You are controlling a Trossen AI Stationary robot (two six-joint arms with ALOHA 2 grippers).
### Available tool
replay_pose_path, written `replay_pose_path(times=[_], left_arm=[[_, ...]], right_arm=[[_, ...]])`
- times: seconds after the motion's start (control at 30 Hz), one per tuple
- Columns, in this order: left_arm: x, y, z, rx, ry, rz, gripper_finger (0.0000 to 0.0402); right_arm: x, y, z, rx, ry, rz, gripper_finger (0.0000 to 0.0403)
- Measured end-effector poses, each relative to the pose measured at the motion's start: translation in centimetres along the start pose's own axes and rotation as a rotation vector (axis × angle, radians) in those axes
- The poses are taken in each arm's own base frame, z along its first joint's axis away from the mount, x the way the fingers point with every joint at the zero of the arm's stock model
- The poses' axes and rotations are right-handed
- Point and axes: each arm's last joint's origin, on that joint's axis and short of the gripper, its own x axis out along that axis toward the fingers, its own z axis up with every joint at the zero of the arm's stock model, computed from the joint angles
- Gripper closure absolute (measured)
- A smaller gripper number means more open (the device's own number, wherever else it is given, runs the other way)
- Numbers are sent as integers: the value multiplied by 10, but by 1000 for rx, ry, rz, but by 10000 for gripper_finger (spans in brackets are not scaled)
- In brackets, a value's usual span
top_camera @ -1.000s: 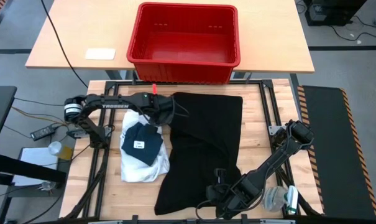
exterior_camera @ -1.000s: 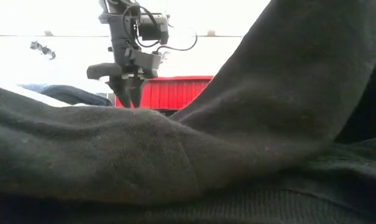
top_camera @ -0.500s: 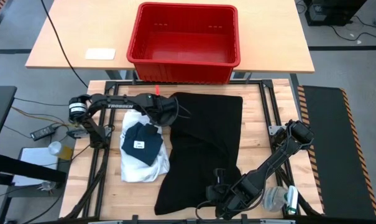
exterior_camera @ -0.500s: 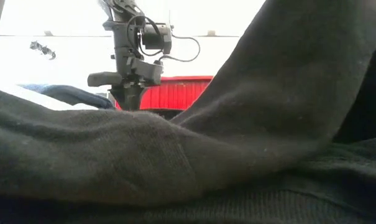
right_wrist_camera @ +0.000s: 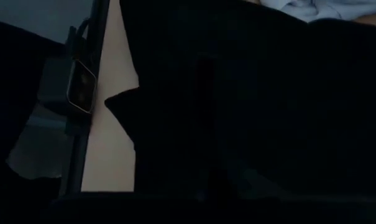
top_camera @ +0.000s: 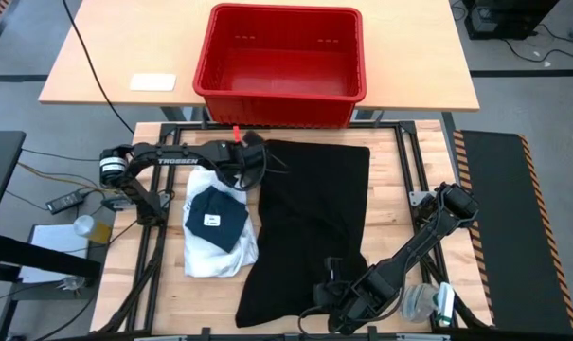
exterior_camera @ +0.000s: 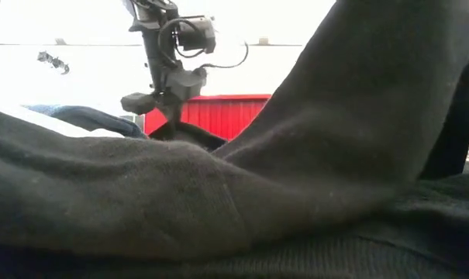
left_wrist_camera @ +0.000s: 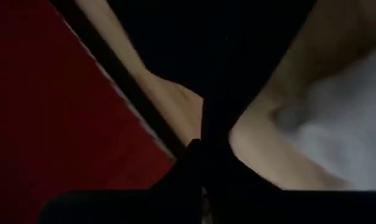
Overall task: Fold laundry
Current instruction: Fold the black shirt
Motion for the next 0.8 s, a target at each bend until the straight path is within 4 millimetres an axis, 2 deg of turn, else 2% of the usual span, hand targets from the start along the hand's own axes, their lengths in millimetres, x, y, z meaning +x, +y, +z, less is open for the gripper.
replay_pose_path(times=[0.13, 0.23, 0.33, 0.43, 0.53, 0.8], left_arm=[[-6, 17, 13, 115, -54, 193, 397], [-13, 38, 21, 178, -76, 401, 399], [-20, 51, 26, 252, -205, 524, 399], [-18, 54, 28, 370, -386, 542, 399], [-8, 53, 29, 437, -508, 504, 399], [35, 53, 42, 412, -536, 443, 399]], right_arm=[[0, 2, 3, -17, -28, 22, 390], [0, 2, 4, -24, -37, 27, 390], [0, 2, 5, -22, -40, 29, 390], [0, 2, 5, -16, -43, 30, 390], [0, 2, 5, -12, -46, 27, 390], [1, 1, 6, -14, -46, 22, 390]])
